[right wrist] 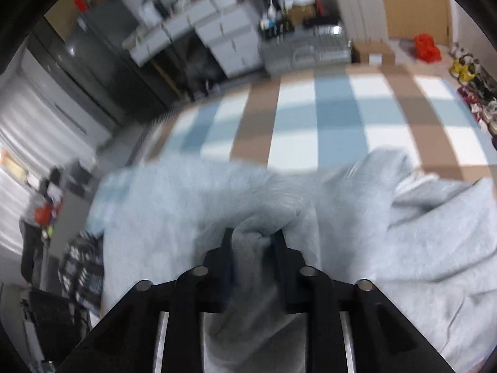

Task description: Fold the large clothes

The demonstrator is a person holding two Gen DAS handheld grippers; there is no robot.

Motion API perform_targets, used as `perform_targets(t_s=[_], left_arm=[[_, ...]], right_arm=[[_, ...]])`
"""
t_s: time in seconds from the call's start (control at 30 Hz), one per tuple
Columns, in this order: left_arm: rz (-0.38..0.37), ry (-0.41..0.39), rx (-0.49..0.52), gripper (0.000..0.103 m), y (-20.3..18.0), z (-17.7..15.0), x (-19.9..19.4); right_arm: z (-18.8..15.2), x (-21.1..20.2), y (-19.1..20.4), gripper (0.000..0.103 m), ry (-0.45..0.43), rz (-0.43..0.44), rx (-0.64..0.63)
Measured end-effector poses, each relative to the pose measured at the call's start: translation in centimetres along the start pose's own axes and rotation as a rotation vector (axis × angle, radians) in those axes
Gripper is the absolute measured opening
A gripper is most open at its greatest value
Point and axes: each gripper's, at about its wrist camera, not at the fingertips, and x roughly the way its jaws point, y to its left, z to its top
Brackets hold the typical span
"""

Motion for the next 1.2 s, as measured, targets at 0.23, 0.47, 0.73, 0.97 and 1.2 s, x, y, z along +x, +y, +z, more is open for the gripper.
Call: perform_targets(t_s=[0.23,0.47,0.73,0.97,1.2], left_arm=[[-0.018,-0.054,0.029,0.095,0.0,-0.8,-2.1],[-0.084,-0.073,-0.007,0.095,1.3,-1.3,-4.0],[-0.089,-0.103,-0.037,0.095,3.0,-0.4,-4.8],[-0.085,-0.078,0.024,0.096,1.0,-0.1,-4.5],[-0.089,-0.021,0.238,0.097,-4.4,0.7,-2.3]], right_arm=[[-3.3,-7.8,2.3,0.014,-0.157,0.311,-0.016],[-11.4,-8.9,7.2,0.014,-0.07,0.374,-0.182],[-17.8,-1.9,8.7,0.015,0.085,0.116,-0.327],[-16.8,-4.8,8.5,0.02,0.105,0.129,-0.321],[-14.8,-12.2,4.6,0.098,-0.17,0.102,-0.244]])
